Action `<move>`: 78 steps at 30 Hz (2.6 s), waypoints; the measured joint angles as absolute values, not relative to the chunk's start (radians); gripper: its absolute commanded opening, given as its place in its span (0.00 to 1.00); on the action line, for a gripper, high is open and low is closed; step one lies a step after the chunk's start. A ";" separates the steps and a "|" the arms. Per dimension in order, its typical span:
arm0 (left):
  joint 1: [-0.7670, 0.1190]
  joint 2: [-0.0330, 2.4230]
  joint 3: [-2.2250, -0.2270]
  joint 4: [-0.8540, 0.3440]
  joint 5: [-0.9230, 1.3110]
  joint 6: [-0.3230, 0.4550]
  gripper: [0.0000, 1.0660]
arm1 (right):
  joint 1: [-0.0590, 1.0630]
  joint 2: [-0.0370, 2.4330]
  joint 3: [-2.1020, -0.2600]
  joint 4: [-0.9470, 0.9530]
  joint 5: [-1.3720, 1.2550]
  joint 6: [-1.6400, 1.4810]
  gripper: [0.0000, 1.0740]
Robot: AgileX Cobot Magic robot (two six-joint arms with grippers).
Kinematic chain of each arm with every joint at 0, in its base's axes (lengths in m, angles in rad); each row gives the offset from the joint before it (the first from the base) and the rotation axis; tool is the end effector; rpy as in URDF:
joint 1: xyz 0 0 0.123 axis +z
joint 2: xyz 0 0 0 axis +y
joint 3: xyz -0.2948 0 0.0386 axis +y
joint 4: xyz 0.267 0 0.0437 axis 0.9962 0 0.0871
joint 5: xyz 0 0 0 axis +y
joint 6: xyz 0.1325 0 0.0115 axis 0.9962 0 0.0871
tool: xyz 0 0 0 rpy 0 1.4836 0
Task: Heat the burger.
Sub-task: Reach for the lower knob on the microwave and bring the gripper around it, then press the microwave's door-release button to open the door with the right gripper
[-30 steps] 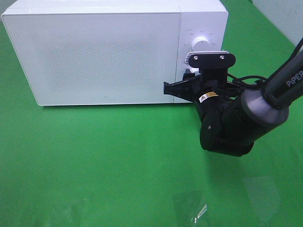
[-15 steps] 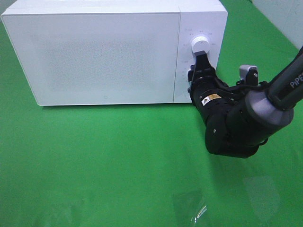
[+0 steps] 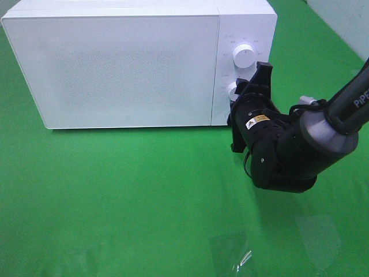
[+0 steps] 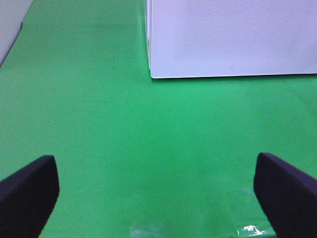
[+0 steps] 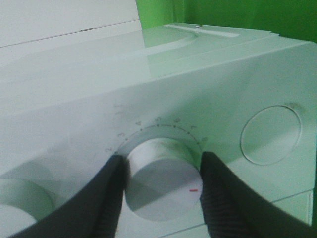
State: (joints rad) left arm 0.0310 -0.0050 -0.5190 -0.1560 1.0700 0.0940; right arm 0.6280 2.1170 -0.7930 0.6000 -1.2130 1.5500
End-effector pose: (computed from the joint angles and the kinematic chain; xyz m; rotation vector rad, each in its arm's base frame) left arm 0.0333 -0.0171 0.2737 0.0739 2.0202 -0.1069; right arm 0.3700 0.1817 0.0962 1.3620 1.2358 1.3360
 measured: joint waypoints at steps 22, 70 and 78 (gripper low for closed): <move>0.031 -0.005 -0.519 -0.156 1.070 0.094 0.95 | 0.628 2.117 -0.793 0.609 -1.213 1.463 0.21; 0.031 -0.005 -0.519 -0.156 1.069 0.094 0.95 | 0.642 1.743 -0.628 0.572 -0.762 0.228 0.69; 0.031 -0.005 -0.519 -0.156 1.069 0.094 0.95 | 0.641 1.645 -0.627 0.524 -0.475 -0.138 0.69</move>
